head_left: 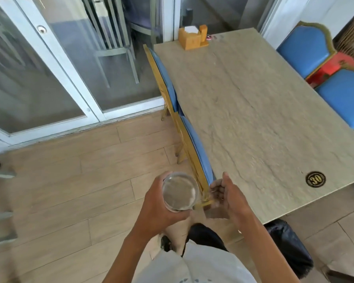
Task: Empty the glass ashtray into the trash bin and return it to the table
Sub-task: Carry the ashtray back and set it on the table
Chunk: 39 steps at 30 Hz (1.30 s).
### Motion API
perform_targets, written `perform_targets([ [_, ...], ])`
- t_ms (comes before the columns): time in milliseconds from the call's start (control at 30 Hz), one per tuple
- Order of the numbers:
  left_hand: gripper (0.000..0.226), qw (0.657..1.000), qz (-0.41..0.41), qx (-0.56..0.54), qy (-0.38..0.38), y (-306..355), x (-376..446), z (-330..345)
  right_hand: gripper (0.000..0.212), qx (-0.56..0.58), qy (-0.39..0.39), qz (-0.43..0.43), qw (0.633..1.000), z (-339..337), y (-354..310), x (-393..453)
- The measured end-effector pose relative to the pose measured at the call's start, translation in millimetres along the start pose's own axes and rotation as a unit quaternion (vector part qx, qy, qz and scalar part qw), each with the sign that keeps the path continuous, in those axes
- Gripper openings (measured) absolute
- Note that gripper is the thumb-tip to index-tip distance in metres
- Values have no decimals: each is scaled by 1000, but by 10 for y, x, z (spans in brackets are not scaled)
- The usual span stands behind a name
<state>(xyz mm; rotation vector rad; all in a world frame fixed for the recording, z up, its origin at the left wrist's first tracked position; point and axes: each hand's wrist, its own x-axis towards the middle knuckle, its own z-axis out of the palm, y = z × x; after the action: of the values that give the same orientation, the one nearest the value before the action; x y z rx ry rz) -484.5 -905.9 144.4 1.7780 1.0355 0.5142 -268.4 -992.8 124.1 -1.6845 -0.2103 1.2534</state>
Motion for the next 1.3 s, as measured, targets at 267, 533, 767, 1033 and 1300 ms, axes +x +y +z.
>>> perform_targets([
  [267,109,1000,-8,-2,-9,-223,784,-368,47,42,100,-17,994,235,-378,755],
  [533,107,997,-4,43,-61,-304,2086,-707,34,59,147,-26,987,504,-832,1830],
  [767,108,987,33,71,-141,-83,3261,-820,25,48,174,1,984,455,-1367,2445],
  [1033,101,954,118,111,-251,213,4269,-334,24,44,214,9,976,263,-1583,2705],
  [1300,107,877,216,178,-392,277,5143,320,17,3,326,47,944,159,-1392,3065],
])
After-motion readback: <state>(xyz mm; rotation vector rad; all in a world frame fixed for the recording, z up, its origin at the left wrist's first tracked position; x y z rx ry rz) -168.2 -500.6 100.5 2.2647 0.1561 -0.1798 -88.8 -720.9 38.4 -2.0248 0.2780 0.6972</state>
